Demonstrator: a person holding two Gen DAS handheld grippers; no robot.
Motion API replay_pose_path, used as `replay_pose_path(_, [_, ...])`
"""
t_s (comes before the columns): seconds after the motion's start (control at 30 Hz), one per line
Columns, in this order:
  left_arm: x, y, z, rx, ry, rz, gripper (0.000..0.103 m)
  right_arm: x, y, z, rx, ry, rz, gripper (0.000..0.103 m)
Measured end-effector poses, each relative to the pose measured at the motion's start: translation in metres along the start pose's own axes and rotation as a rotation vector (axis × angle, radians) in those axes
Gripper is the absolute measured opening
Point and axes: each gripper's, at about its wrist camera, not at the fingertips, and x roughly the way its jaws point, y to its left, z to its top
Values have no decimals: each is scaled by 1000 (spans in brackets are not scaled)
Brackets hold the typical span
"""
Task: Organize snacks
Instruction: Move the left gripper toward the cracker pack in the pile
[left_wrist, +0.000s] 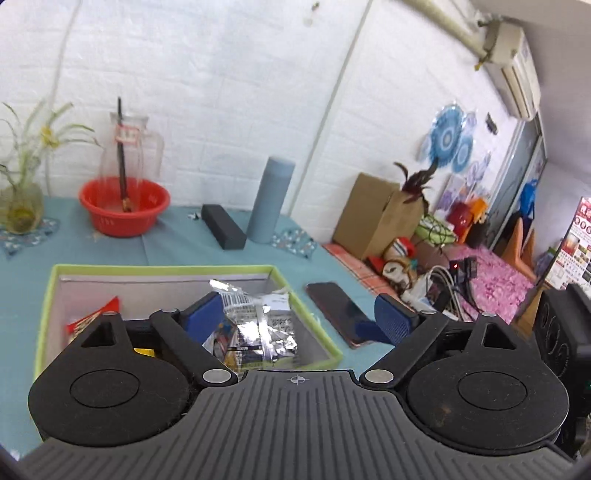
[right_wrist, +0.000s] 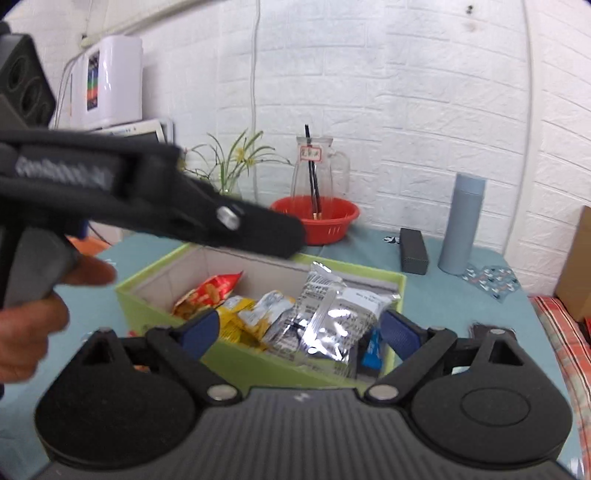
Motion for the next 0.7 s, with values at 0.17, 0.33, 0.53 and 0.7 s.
replay_pose_path(0.17, [-56, -21, -67, 10, -16, 68, 85, -59, 20, -55, 94, 3, -23, 94])
replay_pose_path(0.33, [-73, -27, -136, -14, 127, 71, 82, -96, 60, -109, 168, 82, 45, 94])
replay_pose_path(0.53, [-62, -22, -169, -13, 275, 75, 76, -101, 103, -144, 168, 172, 147, 94])
replay_pose_path(0.7, [-40, -8, -169, -51, 428, 7, 54, -77, 120, -141, 49, 203, 170, 94])
